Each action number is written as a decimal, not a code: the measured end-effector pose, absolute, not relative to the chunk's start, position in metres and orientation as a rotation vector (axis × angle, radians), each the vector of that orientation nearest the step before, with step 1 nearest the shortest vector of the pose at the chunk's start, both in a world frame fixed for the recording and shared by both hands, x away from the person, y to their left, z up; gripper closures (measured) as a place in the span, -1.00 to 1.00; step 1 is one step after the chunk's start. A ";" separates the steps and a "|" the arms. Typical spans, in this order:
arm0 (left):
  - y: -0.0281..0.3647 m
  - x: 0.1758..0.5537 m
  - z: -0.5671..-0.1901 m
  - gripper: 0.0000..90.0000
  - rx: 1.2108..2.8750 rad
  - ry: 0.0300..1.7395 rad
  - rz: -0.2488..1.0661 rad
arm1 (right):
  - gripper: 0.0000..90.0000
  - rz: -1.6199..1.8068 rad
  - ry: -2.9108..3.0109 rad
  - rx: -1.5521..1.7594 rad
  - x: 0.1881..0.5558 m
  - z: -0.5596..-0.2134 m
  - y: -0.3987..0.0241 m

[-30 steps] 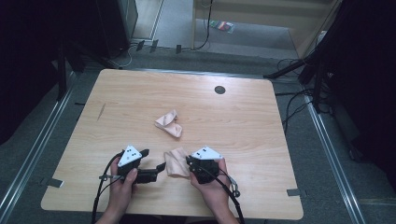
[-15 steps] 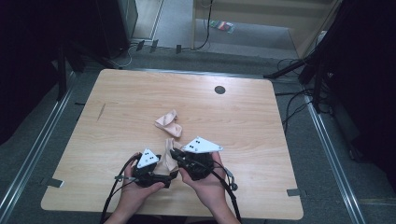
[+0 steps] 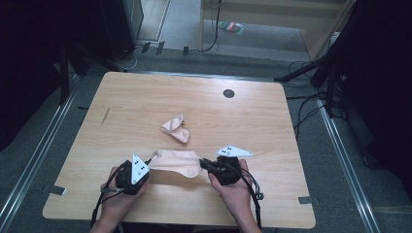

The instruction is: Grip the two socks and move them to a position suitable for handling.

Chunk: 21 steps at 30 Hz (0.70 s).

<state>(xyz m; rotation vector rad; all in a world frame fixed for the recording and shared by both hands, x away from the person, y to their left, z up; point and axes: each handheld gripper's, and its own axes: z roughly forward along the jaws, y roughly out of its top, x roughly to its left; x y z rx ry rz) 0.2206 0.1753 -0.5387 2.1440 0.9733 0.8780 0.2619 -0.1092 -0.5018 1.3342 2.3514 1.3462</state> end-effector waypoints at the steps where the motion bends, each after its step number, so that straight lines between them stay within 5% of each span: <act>1: 0.173 0.221 -0.542 0.98 2.170 0.958 0.885 | 0.98 1.296 2.351 1.343 0.264 -0.510 -0.111; 10: 0.171 0.222 -0.550 0.81 2.248 0.897 0.768 | 0.98 1.184 2.409 1.315 0.271 -0.529 -0.114; 17: 0.192 0.226 -0.540 0.27 2.193 0.851 0.562 | 0.96 1.099 2.400 1.271 0.279 -0.533 -0.125; 21: 0.209 0.229 -0.531 -0.04 2.085 0.841 0.419 | 0.49 1.156 2.352 1.280 0.282 -0.531 -0.135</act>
